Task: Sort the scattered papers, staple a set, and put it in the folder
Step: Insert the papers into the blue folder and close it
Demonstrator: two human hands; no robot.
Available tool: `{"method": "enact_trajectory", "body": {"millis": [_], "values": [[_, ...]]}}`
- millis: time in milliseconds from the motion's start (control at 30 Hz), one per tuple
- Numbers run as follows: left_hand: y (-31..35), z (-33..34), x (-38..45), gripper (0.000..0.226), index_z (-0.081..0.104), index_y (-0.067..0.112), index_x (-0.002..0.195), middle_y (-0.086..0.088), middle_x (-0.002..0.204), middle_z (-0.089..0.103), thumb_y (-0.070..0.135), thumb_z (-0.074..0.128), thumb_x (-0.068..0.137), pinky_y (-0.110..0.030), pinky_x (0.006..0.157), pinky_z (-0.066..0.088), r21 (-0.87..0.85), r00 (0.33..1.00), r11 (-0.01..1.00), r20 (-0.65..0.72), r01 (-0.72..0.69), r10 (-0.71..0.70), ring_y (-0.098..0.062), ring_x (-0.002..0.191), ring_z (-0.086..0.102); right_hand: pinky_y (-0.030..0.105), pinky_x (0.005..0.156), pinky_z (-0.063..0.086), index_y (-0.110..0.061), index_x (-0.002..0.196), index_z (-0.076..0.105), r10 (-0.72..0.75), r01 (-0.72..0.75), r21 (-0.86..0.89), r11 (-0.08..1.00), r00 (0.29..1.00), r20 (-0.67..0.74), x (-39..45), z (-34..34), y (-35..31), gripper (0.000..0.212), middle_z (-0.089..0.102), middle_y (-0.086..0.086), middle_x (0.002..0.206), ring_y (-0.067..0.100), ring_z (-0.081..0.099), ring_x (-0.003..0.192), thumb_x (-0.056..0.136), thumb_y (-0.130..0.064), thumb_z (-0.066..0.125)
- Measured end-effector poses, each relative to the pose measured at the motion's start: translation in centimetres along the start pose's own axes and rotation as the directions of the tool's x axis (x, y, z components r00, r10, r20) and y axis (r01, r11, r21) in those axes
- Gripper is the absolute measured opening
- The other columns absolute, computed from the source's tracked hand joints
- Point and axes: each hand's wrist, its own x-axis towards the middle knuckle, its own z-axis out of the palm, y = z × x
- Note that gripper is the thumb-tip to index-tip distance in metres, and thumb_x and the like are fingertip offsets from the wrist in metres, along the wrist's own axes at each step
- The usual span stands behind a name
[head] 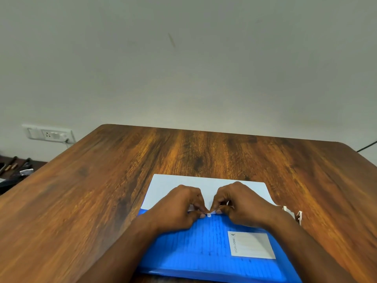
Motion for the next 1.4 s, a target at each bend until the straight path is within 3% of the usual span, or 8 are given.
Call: {"method": "enact_trajectory", "body": {"millis": [167,300,433,533,933,1200,1300,1400], "values": [[0.3,-0.1,-0.1,0.02,0.081,0.031,0.104,0.024,0.096,0.065,0.034,0.073,0.086,-0.017,0.081,0.048,0.084,0.999,0.996,0.011,-0.036,0.035,-0.001,0.093,0.061,0.017,0.081,0.056,-0.031,0.105,0.083,-0.022,0.023,-0.079,0.997,1.0,0.013,-0.4,-0.3,-0.8,0.03,0.075,-0.016,0.105,0.003,0.065,0.093,0.09,-0.008,0.071],[0.9,-0.5,-0.3,0.024,0.08,0.03,0.106,0.02,0.102,0.068,0.035,0.072,0.085,-0.023,0.086,0.053,0.135,0.999,0.99,0.033,-0.046,0.042,-0.002,0.096,0.061,0.017,0.08,0.054,-0.028,0.106,0.082,-0.01,0.015,-0.137,0.99,0.999,0.035,-0.6,-0.5,-1.7,0.027,0.074,-0.013,0.109,0.007,0.064,0.097,0.089,-0.01,0.073],[2.0,-0.6,-0.2,0.026,0.074,0.024,0.106,0.011,0.102,0.069,0.036,0.073,0.082,-0.025,0.086,0.057,0.215,0.996,0.974,0.063,-0.072,0.059,-0.007,0.094,0.063,0.019,0.082,0.053,-0.026,0.109,0.078,0.043,-0.033,-0.2,0.979,0.998,0.044,-0.6,-0.3,-2.6,0.021,0.07,-0.012,0.113,0.008,0.063,0.101,0.088,-0.027,0.079],[2.7,-0.7,-0.1,0.026,0.072,0.021,0.106,0.007,0.101,0.068,0.033,0.073,0.083,-0.022,0.084,0.053,0.257,0.994,0.961,0.067,-0.105,0.091,-0.009,0.092,0.06,0.013,0.072,0.046,-0.026,0.112,0.075,0.069,-0.055,-0.265,0.963,0.997,0.044,-0.3,0.3,-3.1,0.027,0.072,-0.009,0.114,0.013,0.067,0.097,0.086,-0.029,0.078],[1.5,0.3,-1.4,0.033,0.072,0.027,0.107,0.015,0.106,0.065,0.05,0.071,0.083,-0.027,0.091,0.053,0.111,0.999,0.993,-0.011,0.031,-0.03,-0.003,0.099,0.058,0.012,0.072,0.042,-0.028,0.113,0.069,0.132,-0.121,-0.245,0.962,0.991,0.032,-1.0,0.2,-4.1,0.03,0.067,-0.01,0.119,0.01,0.06,0.1,0.087,-0.039,0.079],[1.6,0.8,-2.4,0.038,0.07,0.031,0.12,0.019,0.122,0.06,0.049,0.071,0.086,-0.028,0.099,0.053,0.049,0.994,0.994,-0.032,0.101,-0.1,-0.002,0.112,0.057,0.022,0.091,0.052,-0.041,0.106,0.052,0.203,-0.213,-0.145,0.966,0.976,-0.081,-3.7,1.8,-4.2,0.035,0.062,-0.017,0.121,0.007,0.059,0.107,0.085,-0.06,0.074],[2.0,1.0,-2.7,0.04,0.068,0.031,0.129,0.016,0.131,0.059,0.047,0.068,0.092,-0.03,0.105,0.05,0.074,0.993,0.991,-0.035,0.115,-0.113,-0.003,0.119,0.054,0.019,0.096,0.047,-0.038,0.125,0.065,0.211,-0.222,-0.073,0.972,0.969,-0.129,-4.9,2.8,-3.6,0.047,0.053,-0.021,0.122,0.005,0.053,0.111,0.088,-0.067,0.065],[2.6,1.0,-3.7,0.058,0.052,0.035,0.149,0.013,0.154,0.047,0.057,0.057,0.096,-0.03,0.12,0.033,0.248,0.991,0.96,-0.057,0.131,-0.12,-0.005,0.139,0.042,0.022,0.11,0.037,-0.039,0.146,0.055,0.218,-0.23,-0.089,0.969,0.967,-0.132,-6.2,3.4,-3.3,0.064,0.045,-0.021,0.143,0.003,0.044,0.13,0.091,-0.072,0.056]]}}
